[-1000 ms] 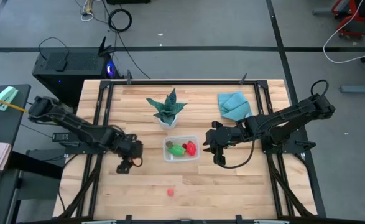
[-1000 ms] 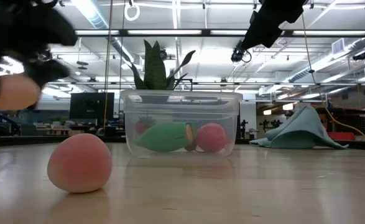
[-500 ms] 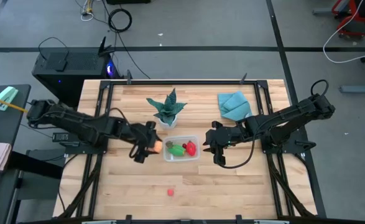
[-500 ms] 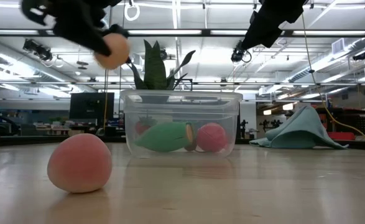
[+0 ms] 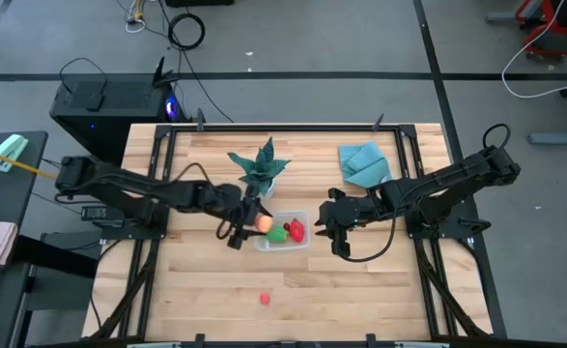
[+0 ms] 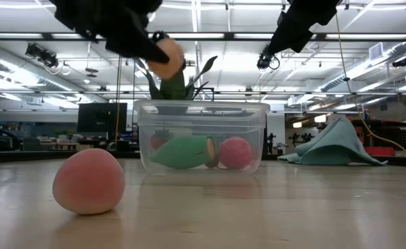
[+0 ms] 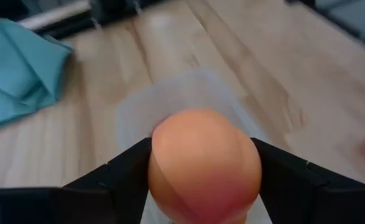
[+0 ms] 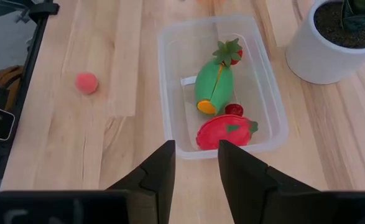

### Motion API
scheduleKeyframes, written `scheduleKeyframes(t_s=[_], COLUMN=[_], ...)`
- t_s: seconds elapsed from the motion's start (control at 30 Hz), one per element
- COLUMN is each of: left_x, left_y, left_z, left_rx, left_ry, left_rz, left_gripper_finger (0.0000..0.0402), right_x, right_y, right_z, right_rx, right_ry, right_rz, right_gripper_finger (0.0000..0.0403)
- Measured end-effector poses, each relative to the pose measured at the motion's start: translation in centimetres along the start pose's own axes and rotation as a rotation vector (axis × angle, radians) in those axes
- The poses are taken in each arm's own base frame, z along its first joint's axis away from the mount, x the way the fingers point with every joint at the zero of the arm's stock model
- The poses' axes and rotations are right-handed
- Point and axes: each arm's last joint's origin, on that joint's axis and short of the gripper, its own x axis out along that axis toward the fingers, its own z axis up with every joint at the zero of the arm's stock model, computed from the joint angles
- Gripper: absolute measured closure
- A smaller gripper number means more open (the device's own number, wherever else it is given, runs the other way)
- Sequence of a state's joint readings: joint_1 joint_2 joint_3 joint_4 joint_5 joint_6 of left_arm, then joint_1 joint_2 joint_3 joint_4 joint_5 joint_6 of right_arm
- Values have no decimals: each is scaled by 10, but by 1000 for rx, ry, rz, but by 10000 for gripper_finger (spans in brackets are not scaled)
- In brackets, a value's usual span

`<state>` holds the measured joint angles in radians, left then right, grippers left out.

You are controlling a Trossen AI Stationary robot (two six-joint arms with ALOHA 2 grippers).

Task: Pick and placing Produce into tupperware
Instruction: Put the orange peach into the transparent container, then put the pink peach into the transparent container

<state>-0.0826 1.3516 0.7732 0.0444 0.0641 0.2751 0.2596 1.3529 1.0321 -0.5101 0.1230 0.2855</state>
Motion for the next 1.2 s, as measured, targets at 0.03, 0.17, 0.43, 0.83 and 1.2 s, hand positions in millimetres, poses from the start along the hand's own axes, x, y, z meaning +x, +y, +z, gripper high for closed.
scheduleKeyframes(t_s=[0.03,0.17,0.43,0.83,1.2], left_x=[5,20,40,54,53], left_y=[-1,-2,-5,-13,-13], left_z=[-3,-12,-19,-31,-31], left_rx=[12,23,25,28,30], left_ry=[18,57,50,106,102], left_rz=[-6,-16,-22,-59,-72], left_gripper_finger=[136,137,135,136,102], right_x=[0,0,0,0,0], right_y=[0,0,0,0,0], right_z=[0,0,0,0,0], right_rx=[0,0,0,0,0], right_ry=[0,0,-1,-2,-2], right_rz=[0,0,0,1,1], right_gripper_finger=[275,275,275,275,275])
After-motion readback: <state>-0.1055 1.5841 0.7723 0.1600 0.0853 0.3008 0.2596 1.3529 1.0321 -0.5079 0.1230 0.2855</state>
